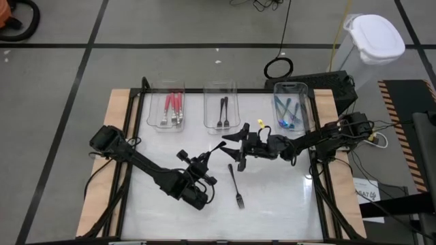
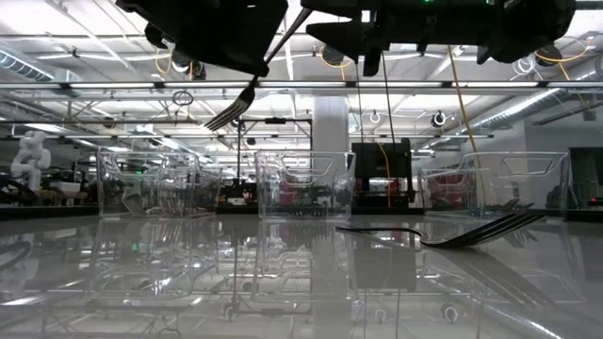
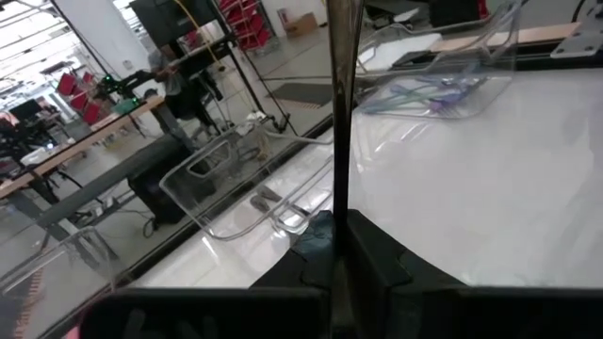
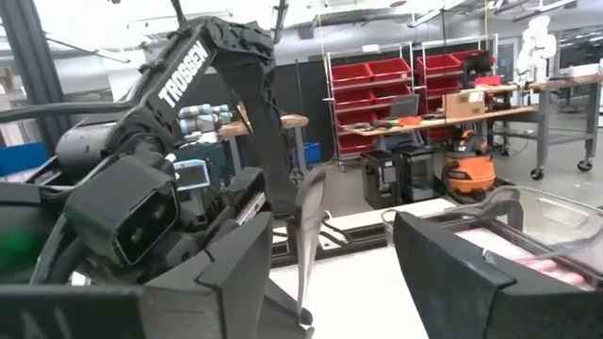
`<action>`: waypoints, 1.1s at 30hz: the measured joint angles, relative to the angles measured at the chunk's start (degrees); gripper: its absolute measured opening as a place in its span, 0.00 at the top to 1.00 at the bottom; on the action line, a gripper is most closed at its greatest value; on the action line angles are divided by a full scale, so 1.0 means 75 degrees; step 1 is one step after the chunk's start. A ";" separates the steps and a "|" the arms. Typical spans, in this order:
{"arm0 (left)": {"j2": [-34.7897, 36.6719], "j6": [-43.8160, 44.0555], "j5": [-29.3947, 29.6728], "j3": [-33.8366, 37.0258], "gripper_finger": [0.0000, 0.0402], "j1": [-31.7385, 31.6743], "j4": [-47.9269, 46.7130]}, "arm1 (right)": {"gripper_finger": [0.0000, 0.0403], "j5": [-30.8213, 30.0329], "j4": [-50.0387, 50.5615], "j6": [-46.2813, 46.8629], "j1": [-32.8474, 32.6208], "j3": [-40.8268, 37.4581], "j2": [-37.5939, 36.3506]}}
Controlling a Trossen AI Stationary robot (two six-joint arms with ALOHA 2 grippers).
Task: Sort silverware by color (type)
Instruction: Put the black fork into the middle transparent bin
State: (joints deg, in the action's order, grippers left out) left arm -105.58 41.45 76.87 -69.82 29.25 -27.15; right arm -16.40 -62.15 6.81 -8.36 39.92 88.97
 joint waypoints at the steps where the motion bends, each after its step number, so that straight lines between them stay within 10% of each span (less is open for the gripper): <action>1: 0.0000 0.0000 0.0002 0.0000 0.96 0.0000 -0.0002 | 0.46 0.0019 -0.0026 0.0000 0.0006 0.0000 0.0000; 24: 0.0000 -0.0066 -0.0104 0.0000 0.96 0.0000 -0.0018 | 0.97 0.0240 -0.0147 0.0043 0.0171 0.0003 0.0000; 33: 0.0042 -0.0042 -0.0971 0.0000 0.90 -0.0013 0.0000 | 0.99 0.0518 -0.0064 -0.0292 0.0245 0.0000 0.0003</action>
State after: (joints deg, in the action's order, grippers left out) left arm -105.26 41.14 69.59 -69.82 29.15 -27.15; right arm -12.52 -62.63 4.62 -6.52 39.92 88.99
